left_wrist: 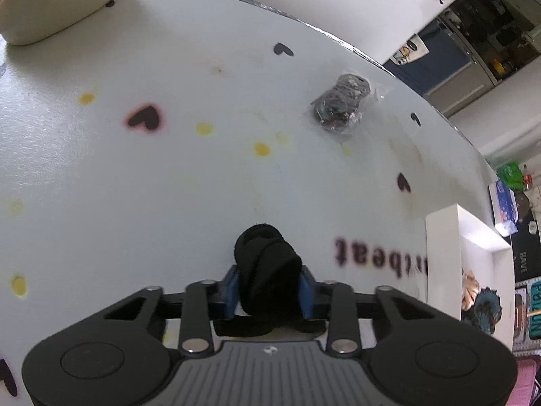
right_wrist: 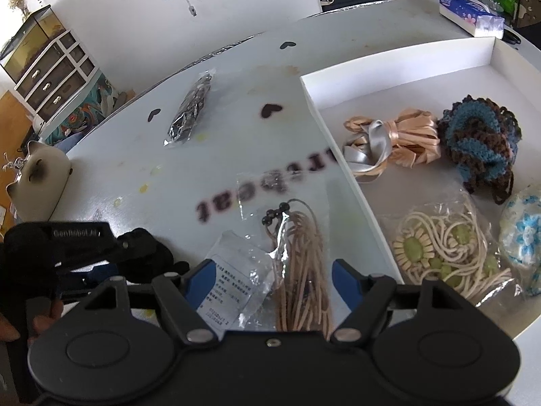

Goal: Organize soft objects
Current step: 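Grasp the black fabric hair tie with the left tool while the right approaches the tan cords bag, then close the right tool on the bag of tan cords, then carry the hair tie and tan cords bag over the tray with both tools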

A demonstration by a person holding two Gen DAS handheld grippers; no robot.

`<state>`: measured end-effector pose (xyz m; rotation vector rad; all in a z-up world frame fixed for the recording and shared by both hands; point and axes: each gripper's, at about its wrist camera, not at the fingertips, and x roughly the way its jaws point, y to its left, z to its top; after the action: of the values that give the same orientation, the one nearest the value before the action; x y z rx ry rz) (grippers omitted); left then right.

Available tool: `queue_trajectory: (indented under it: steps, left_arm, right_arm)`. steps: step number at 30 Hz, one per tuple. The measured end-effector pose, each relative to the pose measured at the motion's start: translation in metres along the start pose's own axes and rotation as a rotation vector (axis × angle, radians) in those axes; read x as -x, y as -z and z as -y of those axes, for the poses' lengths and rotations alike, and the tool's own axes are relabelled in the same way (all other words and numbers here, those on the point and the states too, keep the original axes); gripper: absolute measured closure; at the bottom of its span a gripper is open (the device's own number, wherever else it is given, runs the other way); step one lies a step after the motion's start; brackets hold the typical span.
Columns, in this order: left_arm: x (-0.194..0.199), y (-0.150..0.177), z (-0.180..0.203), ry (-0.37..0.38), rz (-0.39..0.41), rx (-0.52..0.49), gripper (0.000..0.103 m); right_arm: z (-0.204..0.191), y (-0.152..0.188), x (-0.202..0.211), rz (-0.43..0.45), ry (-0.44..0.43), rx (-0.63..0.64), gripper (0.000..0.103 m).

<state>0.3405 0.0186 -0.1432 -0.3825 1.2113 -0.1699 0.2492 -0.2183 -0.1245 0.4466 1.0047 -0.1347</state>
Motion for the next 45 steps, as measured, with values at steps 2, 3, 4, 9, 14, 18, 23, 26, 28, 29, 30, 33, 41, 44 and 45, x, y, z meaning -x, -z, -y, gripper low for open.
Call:
queue_trajectory:
  steps: [2, 3, 4, 9, 14, 18, 23, 26, 28, 29, 30, 33, 41, 44, 45]
  left_arm:
    - [0.000, 0.002, 0.000, 0.009, -0.007, -0.012, 0.075]
    - [0.001, 0.003, 0.000, 0.013, -0.008, -0.019, 0.077]
    - [0.001, 0.004, 0.001, 0.017, -0.007, -0.027, 0.079]
    - [0.007, 0.008, -0.001, 0.027, 0.010, -0.067, 0.082]
    - [0.017, 0.015, -0.006, 0.018, 0.031, -0.119, 0.083]
    - [0.024, 0.020, -0.012, 0.010, 0.038, -0.137, 0.083]
    - [0.031, 0.027, -0.015, 0.006, 0.045, -0.145, 0.083]
    - [0.037, 0.030, -0.015, 0.010, 0.061, -0.152, 0.083]
    - [0.042, 0.033, -0.013, 0.014, 0.076, -0.159, 0.083]
    - [0.045, 0.034, -0.011, 0.016, 0.084, -0.163, 0.083]
    - [0.048, 0.035, -0.010, 0.019, 0.092, -0.166, 0.083]
    - [0.058, 0.040, -0.007, 0.023, 0.123, -0.177, 0.083]
    - [0.092, 0.052, 0.006, 0.032, 0.230, -0.186, 0.083]
    - [0.104, 0.057, 0.015, 0.029, 0.276, -0.194, 0.083]
    - [0.108, 0.059, 0.019, 0.027, 0.288, -0.197, 0.083]
  right_arm:
    - [0.002, 0.000, 0.000, -0.004, 0.000, -0.005, 0.026]
    - [0.003, 0.000, -0.001, -0.006, 0.000, -0.007, 0.026]
    - [0.004, 0.001, -0.001, -0.010, 0.000, -0.010, 0.027]
    - [0.009, 0.003, -0.003, -0.024, -0.007, -0.034, 0.032]
    - [0.006, 0.003, -0.004, -0.023, 0.005, 0.007, 0.039]
    - [-0.003, 0.008, -0.008, -0.036, 0.080, 0.116, 0.058]
    - [-0.006, 0.016, -0.005, -0.042, 0.061, 0.139, 0.078]
    - [-0.007, 0.019, 0.002, -0.025, 0.037, 0.150, 0.087]
    - [-0.009, 0.022, 0.009, -0.008, 0.030, 0.164, 0.088]
    - [-0.010, 0.023, 0.013, 0.001, 0.026, 0.171, 0.088]
    - [-0.010, 0.024, 0.018, 0.011, 0.021, 0.178, 0.088]
    - [-0.012, 0.026, 0.032, 0.045, 0.002, 0.203, 0.088]
    - [-0.010, 0.016, 0.069, 0.137, -0.064, 0.248, 0.088]
    - [-0.006, 0.008, 0.081, 0.163, -0.081, 0.268, 0.088]
    - [-0.005, 0.006, 0.085, 0.170, -0.086, 0.273, 0.088]
